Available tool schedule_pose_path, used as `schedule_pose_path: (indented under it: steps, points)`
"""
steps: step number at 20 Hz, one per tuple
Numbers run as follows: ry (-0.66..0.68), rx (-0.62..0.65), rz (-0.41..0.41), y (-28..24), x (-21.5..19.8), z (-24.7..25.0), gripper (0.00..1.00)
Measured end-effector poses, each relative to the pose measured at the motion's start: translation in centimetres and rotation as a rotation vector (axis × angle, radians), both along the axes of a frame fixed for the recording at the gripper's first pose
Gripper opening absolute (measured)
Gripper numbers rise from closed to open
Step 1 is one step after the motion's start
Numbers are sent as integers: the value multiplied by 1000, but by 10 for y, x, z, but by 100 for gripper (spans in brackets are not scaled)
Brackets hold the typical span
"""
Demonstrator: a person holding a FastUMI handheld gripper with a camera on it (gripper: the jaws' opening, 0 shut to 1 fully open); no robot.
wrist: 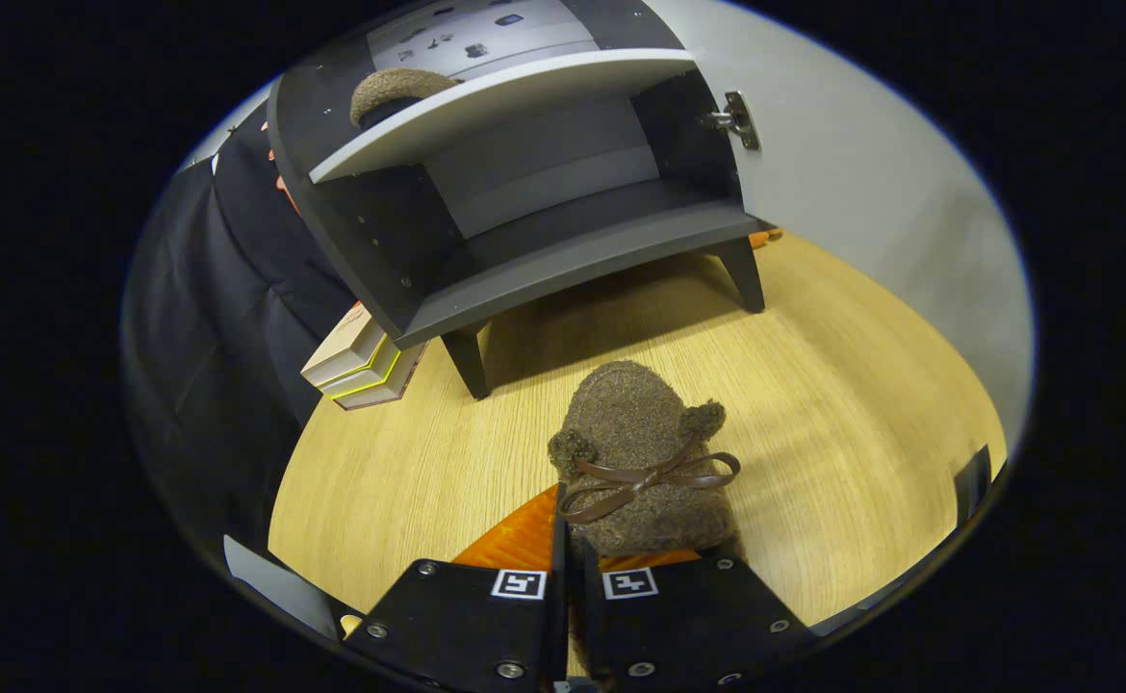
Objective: Open the shoe cabinet door, grab the shoes and put them into the shoe cabinet, then close the shoe cabinet door.
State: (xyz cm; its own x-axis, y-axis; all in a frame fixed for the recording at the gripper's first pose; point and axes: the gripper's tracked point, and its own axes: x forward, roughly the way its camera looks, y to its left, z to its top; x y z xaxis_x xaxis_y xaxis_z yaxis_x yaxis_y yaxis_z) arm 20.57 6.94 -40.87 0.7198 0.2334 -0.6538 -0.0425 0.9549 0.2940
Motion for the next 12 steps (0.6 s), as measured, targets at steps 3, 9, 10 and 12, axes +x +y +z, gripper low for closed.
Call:
schedule_pose_path:
  steps: [3,9,10,12]
  points:
    - [-42,9,-12,-4,-4,30,8]
    - [-120,-25,-16,-11,-9,90,7]
    - [-138,-27,-17,-10,-6,104,8]
    - [-174,-31,-10,-8,1,129,7]
